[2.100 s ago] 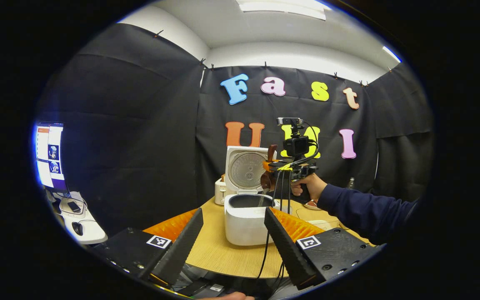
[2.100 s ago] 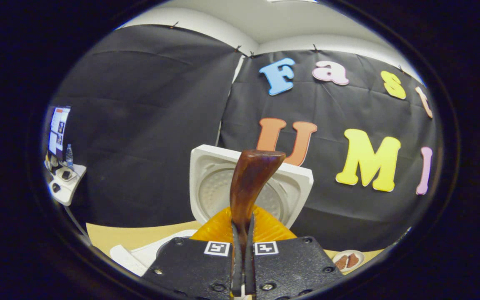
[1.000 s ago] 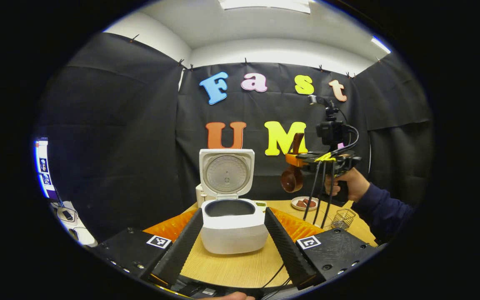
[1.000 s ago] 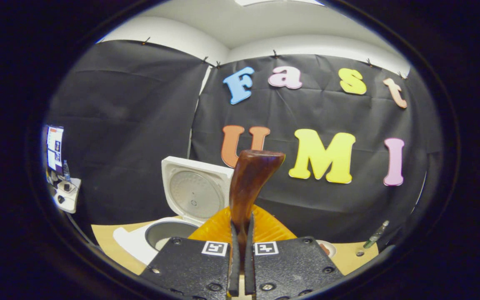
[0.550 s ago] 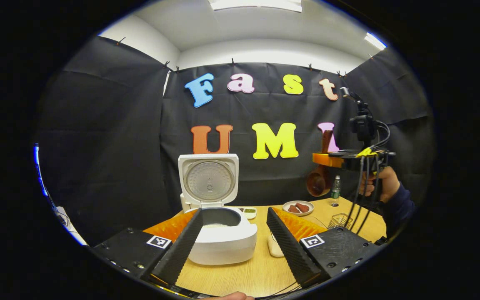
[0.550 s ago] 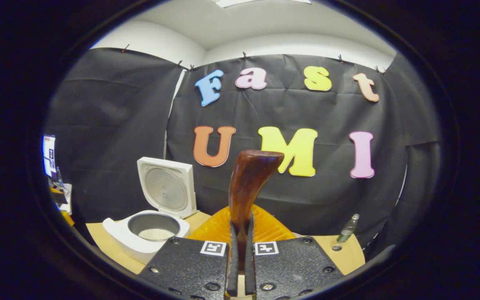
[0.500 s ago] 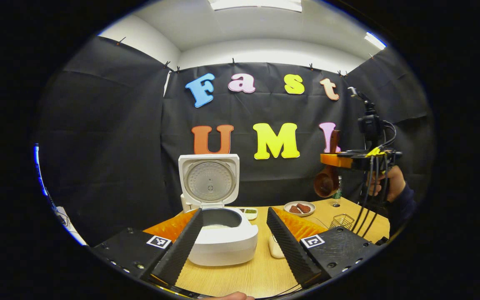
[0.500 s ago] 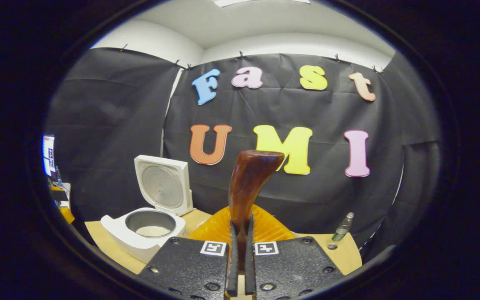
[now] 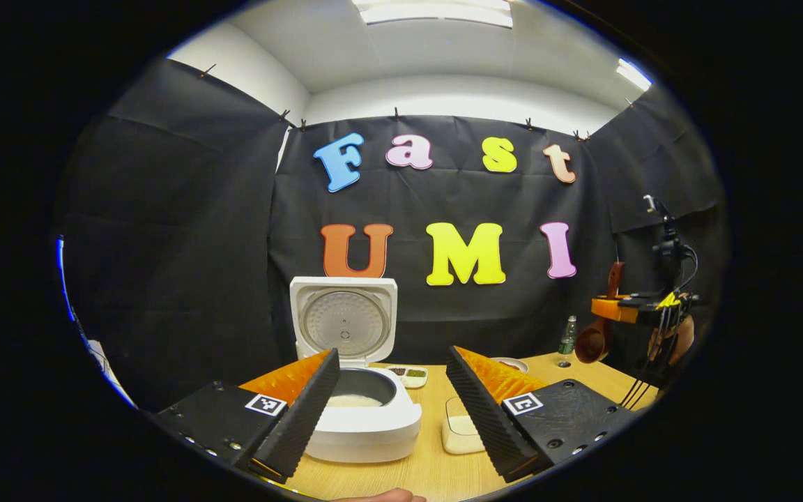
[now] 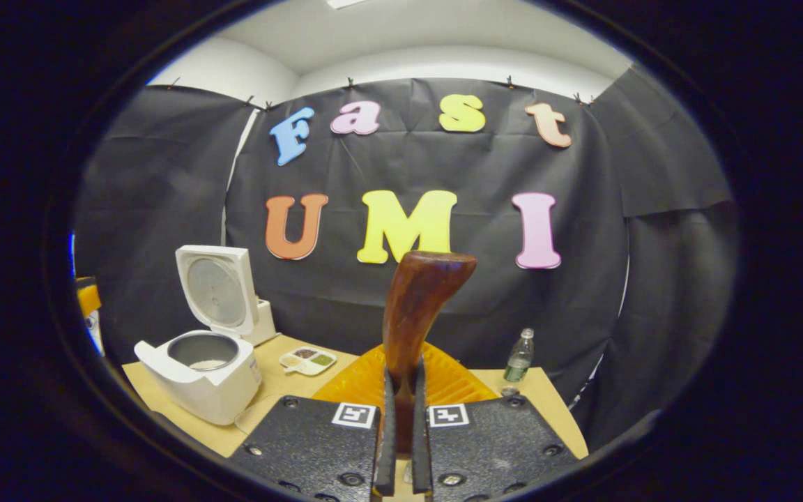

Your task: Close the left gripper, press the button to open the rice cooker; take a wooden spoon from the chopstick holder with the right hand, scoop a spoonful of rice and pour it into the rice cooker, then put the wooden spoon back into the chopstick holder.

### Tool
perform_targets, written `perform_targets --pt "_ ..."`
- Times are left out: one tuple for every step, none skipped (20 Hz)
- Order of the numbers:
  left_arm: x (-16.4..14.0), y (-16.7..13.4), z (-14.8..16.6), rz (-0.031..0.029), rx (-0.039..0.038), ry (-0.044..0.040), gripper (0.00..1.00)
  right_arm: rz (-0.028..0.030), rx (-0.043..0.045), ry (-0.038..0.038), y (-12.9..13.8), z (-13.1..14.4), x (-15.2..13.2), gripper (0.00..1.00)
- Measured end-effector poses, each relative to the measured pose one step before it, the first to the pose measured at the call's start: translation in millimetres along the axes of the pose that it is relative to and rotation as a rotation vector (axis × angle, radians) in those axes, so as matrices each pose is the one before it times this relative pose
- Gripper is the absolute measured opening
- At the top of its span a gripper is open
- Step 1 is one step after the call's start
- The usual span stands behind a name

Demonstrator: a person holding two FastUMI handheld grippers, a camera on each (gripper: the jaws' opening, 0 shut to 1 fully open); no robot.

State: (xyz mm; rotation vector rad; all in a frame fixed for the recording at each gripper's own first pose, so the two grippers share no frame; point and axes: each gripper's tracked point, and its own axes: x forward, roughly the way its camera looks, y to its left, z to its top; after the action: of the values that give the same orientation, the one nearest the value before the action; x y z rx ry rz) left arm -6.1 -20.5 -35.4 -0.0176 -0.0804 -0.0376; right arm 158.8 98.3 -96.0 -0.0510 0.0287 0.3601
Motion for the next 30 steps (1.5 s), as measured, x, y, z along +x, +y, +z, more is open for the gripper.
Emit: perform_targets --pt "3.15 -2.35 3.85 -0.00141 0.00352 -0.00644 0.97 -0.01221 -0.00021 0.00799 -8.15 -8.60 2.41 0.15" --pt "2.97 -1.06 3.18 0.00205 0.00343 -0.00511 0.98 -0.00895 0.00315 0.00785 -7.68 -9.34 3.17 0.16" --pt "3.79 1.30 1.61 0.00557 0.00464 -0.00590 0.97 -0.00706 0.01163 0.01119 -5.94 -10.21 5.70 0.16" --pt "2.85 -0.91 2.11 0.00526 0.00313 -0.00241 0.98 -0.00335 0.01547 0.01656 -4.38 -10.62 5.75 0.16" --pt "4.00 -1.98 -1.35 -0.00065 0.00169 0.00442 0.98 -0.00852 0.01045 0.01983 -4.75 -12.78 6.40 0.17" --pt "3.34 -1.53 -1.74 -0.00006 -0.00223 0.00416 0.97 -0.01233 0.01210 0.01522 -5.82 -11.15 6.09 0.17" --pt "4.00 -0.85 -0.93 -0.00066 -0.00228 0.00384 0.97 -0.01623 0.01763 0.01714 -5.16 -10.77 6.17 0.17" --pt "2.67 -1.03 -1.18 0.00056 -0.00198 0.00330 0.97 -0.00779 0.01122 0.01571 -2.96 -10.10 5.43 0.17" --pt "2.55 -1.10 -0.63 0.00009 0.00009 0.00565 0.97 0.00103 0.00847 0.01868 -0.11 -10.35 4.73 0.17" --pt "2.93 -0.59 -1.46 0.00242 -0.00142 0.00503 0.98 0.00474 0.00995 0.01517 -0.33 -7.31 3.44 0.18" --pt "3.37 0.76 -3.28 -0.00017 -0.00195 0.00682 0.98 0.01222 0.01767 0.00278 0.06 -1.66 0.71 0.18" --pt "2.67 -0.90 -1.38 -0.00270 -0.00268 0.00784 0.98 -0.00210 0.01615 -0.00686 -1.73 -0.43 -1.07 0.20" --pt "1.87 0.56 -2.22 -0.00022 -0.00373 0.00180 0.98 -0.01899 0.00685 -0.00809 -6.62 2.21 1.92 0.26" --pt "2.16 0.84 -0.31 -0.00011 -0.00127 0.00278 0.98 -0.01327 -0.00406 -0.01445 -6.00 2.11 4.35 0.46" --pt "4.69 2.70 -0.38 0.00438 0.00126 -0.00212 0.98 -0.01878 -0.00943 -0.01525 -1.42 2.76 -13.67 0.65" --pt "3.22 2.93 0.63 0.00900 0.00077 -0.00066 0.98 -0.01734 -0.01182 -0.01020 -3.17 3.46 -4.07 0.72" --pt "3.08 2.81 -0.65 0.00743 -0.00138 0.00166 0.98 -0.00306 -0.01214 -0.00986 0.02 3.76 -6.63 0.79" --pt "3.66 2.52 0.28 0.00407 -0.00361 0.00293 0.98 0.00112 -0.01118 -0.00613 0.08 2.80 -8.98 0.80" --pt "4.01 1.59 -0.24 0.00153 -0.00554 0.00512 0.98 -0.01014 -0.00304 -0.00696 -3.27 3.14 -6.32 0.80" --pt "3.84 1.60 -0.88 -0.00011 -0.00349 0.00970 0.98 -0.01695 -0.00206 -0.00456 -5.66 3.05 -6.50 0.89" --pt "3.81 2.07 -0.29 0.00252 0.00153 0.00395 0.98 -0.01528 -0.00032 -0.00633 -4.62 2.13 -6.92 0.93" --pt "4.54 4.44 2.99 0.00756 0.00656 -0.00457 0.98 -0.01314 -0.00387 -0.00902 -5.43 2.88 -8.29 0.96" --pt "5.55 4.27 2.40 0.00993 0.00912 -0.00281 0.98 -0.01300 -0.00750 -0.01618 -3.74 3.20 -8.77 0.96" --pt "4.79 4.10 3.71 0.00816 0.00791 -0.00469 0.98 -0.01560 -0.00499 -0.01837 -6.43 4.40 -8.44 0.96" --pt "4.50 3.39 4.27 0.00509 0.00259 -0.00709 0.98 -0.00711 0.00086 -0.01754 -3.34 3.65 -7.20 0.96" --pt "6.12 3.07 4.31 -0.00046 -0.00617 -0.00479 0.98 0.00196 0.00113 -0.00851 -1.44 2.35 -9.24 0.96" --pt "5.82 1.57 2.68 -0.00411 -0.01346 0.00053 0.97 0.00271 0.00307 -0.00292 0.18 -0.84 -7.52 0.95" --pt "6.28 1.89 3.62 -0.00629 -0.01241 -0.00146 0.97 -0.00160 0.00745 0.00223 -1.75 -0.66 -7.25 0.95" --pt "6.93 2.44 3.73 -0.00310 -0.00339 0.00132 0.97 -0.01198 0.01273 0.01408 -3.05 -3.99 -5.39 0.95" --pt "7.73 1.62 3.73 -0.01322 0.00728 0.00273 0.97 -0.00731 0.01047 0.00791 -2.73 -4.71 -5.22 0.96"
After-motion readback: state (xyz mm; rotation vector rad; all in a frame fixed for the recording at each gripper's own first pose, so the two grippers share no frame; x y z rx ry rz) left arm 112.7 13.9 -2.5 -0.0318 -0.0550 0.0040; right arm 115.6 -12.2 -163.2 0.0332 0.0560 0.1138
